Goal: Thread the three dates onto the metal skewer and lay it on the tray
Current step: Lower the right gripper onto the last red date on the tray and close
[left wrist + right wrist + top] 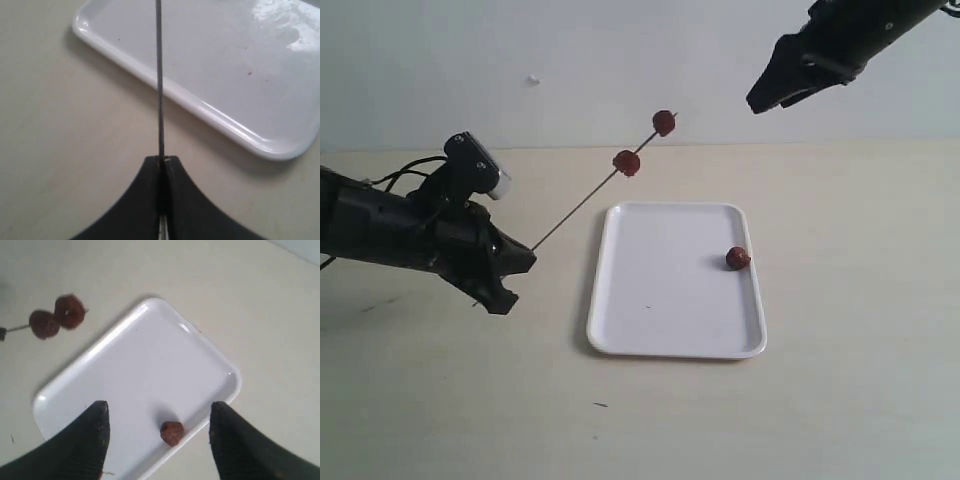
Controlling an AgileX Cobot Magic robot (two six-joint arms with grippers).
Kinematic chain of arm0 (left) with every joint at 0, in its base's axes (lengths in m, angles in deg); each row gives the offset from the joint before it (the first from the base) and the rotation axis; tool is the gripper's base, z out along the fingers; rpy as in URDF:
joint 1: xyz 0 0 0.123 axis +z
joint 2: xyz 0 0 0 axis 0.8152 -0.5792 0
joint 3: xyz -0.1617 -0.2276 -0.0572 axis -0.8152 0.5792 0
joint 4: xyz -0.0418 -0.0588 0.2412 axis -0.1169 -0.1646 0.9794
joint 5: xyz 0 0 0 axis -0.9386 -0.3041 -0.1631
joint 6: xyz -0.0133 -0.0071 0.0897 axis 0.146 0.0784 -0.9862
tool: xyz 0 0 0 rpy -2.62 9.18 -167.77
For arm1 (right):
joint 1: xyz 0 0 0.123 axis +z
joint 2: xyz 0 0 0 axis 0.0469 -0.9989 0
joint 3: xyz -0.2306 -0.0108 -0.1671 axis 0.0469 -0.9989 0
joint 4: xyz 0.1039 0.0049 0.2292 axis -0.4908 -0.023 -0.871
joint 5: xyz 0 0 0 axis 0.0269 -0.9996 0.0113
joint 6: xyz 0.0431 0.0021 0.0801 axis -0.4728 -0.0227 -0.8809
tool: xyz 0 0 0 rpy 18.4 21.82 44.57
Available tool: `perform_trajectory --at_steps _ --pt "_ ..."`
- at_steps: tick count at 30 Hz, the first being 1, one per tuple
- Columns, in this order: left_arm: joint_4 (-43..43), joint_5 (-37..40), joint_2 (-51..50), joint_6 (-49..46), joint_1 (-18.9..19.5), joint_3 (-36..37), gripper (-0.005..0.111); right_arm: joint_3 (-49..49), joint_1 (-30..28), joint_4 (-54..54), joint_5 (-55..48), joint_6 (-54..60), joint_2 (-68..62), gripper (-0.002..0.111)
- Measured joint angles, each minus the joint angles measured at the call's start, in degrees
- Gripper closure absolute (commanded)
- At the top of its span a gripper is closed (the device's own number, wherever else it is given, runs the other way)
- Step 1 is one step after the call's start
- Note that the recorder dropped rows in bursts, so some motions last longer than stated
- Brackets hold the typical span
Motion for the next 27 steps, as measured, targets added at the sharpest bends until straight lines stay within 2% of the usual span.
perform_trajectory --at_steps 5,13,20,27 --pt "0.0 -3.86 0.0 1.33 0.0 0.0 0.107 -4.76 4.83 6.37 0.0 9.13 -0.24 0.051" --pt "-0.1 -5.07 0.0 2.12 0.0 0.0 0.107 -11.0 12.91 24.14 4.1 11.97 -2.72 0.051" --pt "-0.1 -5.1 0.0 2.49 0.0 0.08 0.107 -13.87 13.6 25.56 12.43 17.3 -4.18 0.051" --pt "-0.1 -5.1 0.0 2.53 0.0 0.08 0.107 -14.04 13.6 25.69 14.95 21.37 -6.9 0.051"
